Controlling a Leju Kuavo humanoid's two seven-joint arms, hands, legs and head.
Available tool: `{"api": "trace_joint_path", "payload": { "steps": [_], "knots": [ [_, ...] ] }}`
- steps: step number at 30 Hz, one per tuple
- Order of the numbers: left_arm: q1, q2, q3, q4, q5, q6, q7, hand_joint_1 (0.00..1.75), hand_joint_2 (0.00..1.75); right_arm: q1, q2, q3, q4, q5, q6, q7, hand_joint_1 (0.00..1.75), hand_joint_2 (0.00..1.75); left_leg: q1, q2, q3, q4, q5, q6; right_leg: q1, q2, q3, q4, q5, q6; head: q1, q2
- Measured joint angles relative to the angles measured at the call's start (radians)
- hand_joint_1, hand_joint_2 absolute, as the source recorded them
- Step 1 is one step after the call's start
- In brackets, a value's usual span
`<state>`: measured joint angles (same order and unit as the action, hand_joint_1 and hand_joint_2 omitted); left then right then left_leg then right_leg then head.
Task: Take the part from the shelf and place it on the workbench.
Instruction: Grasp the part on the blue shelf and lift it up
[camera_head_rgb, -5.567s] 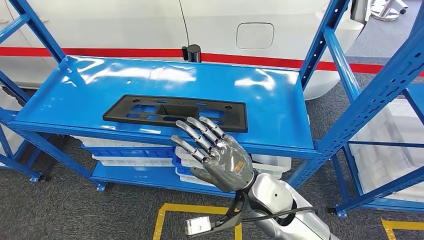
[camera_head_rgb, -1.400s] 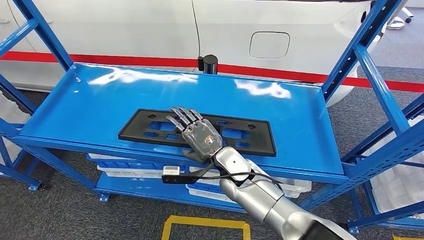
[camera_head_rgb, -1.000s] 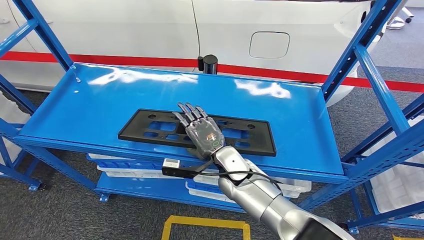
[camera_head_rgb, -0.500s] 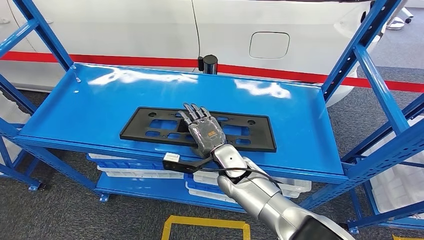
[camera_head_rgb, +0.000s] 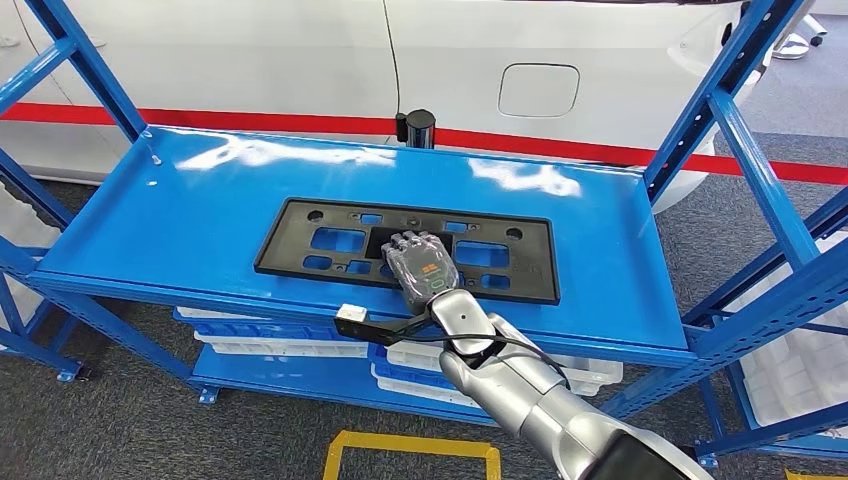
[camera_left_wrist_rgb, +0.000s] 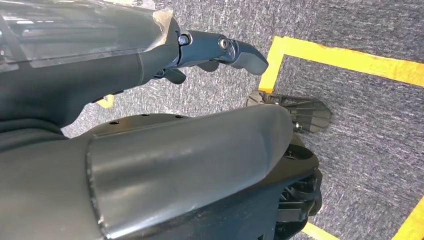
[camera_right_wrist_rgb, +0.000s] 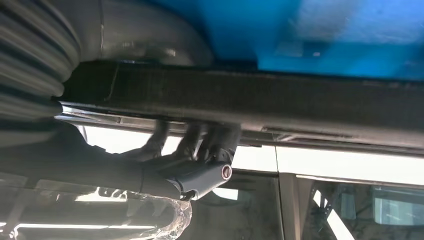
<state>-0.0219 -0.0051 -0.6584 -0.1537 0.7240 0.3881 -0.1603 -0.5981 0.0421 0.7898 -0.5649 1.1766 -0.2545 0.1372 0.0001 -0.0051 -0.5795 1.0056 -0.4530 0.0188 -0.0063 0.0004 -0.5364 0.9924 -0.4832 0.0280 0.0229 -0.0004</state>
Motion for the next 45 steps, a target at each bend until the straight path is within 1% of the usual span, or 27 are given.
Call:
{"api": "trace_joint_path", "payload": {
  "steps": [13, 17, 29, 33, 38, 41, 45],
  "knots": [
    [0.0, -0.001, 0.0, 0.0, -0.002, -0.004, -0.013, 0.0, 0.0, 0.0, -0.006, -0.016, 0.0, 0.01, 0.002, 0.005, 1.7, 1.75, 0.0, 0.0, 0.0, 0.0, 0.0, 0.0, 0.0, 0.0, 0.001, 0.0, 0.0, 0.0, 0.0, 0.0],
    [0.0, -0.001, 0.0, 0.0, -0.002, -0.006, -0.014, 0.0, 0.0, 0.0, -0.006, -0.018, -0.001, 0.014, 0.002, 0.005, 1.74, 1.75, 0.0, 0.0, 0.0, 0.0, 0.0, 0.0, 0.0, 0.0, 0.0, 0.0, 0.0, 0.0, 0.0, 0.0],
    [0.0, -0.002, 0.0, 0.0, 0.0, -0.016, -0.022, 0.0, 0.0, 0.019, -0.011, -0.063, -0.058, 0.041, -0.012, -0.016, 1.75, 1.75, 0.0, 0.0, 0.0, 0.0, 0.0, 0.0, 0.0, 0.0, 0.0, 0.0, 0.0, 0.0, 0.0, 0.0],
    [0.0, -0.002, 0.0, 0.0, -0.001, -0.017, -0.023, 0.0, 1.75, 0.023, -0.013, -0.07, -0.078, 0.042, -0.018, -0.029, 1.75, 1.75, 0.0, 0.0, 0.0, 0.0, 0.0, 0.0, 0.0, 0.0, 0.0, 0.0, 0.0, 0.0, 0.0, 0.0],
    [0.0, -0.002, 0.0, 0.0, -0.002, -0.016, -0.026, 0.0, 1.75, 0.025, -0.013, -0.073, -0.115, 0.043, -0.02, -0.045, 1.75, 1.75, 0.0, 0.0, 0.0, 0.0, 0.0, 0.0, 0.0, 0.0, 0.0, 0.0, 0.0, 0.0, 0.0, 0.0],
    [0.001, -0.005, 0.001, 0.0, 0.015, 0.007, -0.026, 0.0, 1.75, 0.03, -0.013, -0.08, -0.157, 0.017, -0.041, -0.07, 1.75, 1.75, 0.0, 0.0, -0.001, 0.0, 0.0, 0.0, 0.0, 0.0, 0.0, 0.0, 0.0, 0.0, 0.0, 0.0],
    [0.002, -0.013, 0.002, 0.0, 0.03, 0.028, -0.03, 0.0, 1.75, 0.044, -0.02, -0.107, -0.293, -0.041, -0.054, -0.105, 1.75, 1.75, 0.0, 0.0, -0.001, 0.0, 0.0, 0.0, 0.0, 0.0, -0.001, 0.0, 0.0, 0.0, 0.0, 0.0]
  ]
}}
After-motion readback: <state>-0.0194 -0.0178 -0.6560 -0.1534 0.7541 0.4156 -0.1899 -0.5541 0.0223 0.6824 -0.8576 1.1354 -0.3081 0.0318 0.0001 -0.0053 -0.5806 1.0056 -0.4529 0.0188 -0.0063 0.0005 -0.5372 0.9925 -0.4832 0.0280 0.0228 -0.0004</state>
